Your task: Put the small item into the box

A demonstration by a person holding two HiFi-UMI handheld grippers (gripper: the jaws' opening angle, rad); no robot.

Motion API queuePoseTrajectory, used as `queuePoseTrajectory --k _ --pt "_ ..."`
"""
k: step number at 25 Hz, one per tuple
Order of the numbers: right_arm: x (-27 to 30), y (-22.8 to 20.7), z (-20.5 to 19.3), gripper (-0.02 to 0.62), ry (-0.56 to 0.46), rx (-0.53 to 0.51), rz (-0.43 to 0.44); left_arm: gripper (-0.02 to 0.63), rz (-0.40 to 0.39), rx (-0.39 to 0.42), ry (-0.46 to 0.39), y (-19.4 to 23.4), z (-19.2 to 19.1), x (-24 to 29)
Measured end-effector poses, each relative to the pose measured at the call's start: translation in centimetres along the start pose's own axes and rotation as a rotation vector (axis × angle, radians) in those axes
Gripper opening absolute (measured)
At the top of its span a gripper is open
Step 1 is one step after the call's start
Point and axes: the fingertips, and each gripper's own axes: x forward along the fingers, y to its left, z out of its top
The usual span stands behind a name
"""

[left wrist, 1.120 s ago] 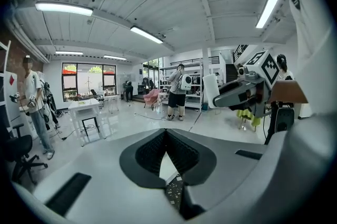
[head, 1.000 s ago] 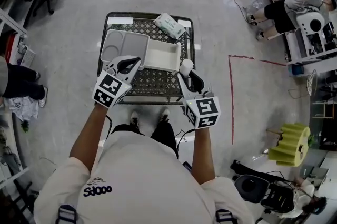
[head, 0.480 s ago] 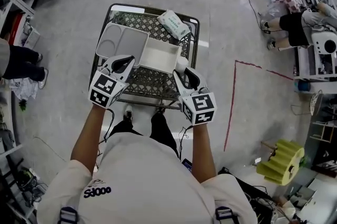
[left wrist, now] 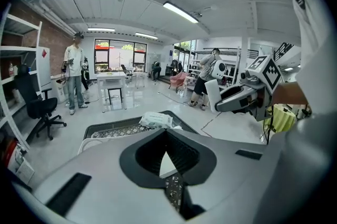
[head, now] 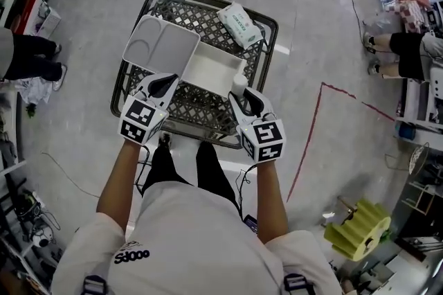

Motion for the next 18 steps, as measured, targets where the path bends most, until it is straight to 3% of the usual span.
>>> queuePoseTrajectory --k 5,18 --pt "3.4 -1.5 -1.5 0.138 0.061 -0.017 0.063 0.005 0.067 -0.060 0.017 0.7 -1.6 1.2" --pt "12.8 -2.5 -6.0 0.138 0.238 -0.095 0.181 0.005 0.141 -0.182 0.073 2.3 -5.8 2.9"
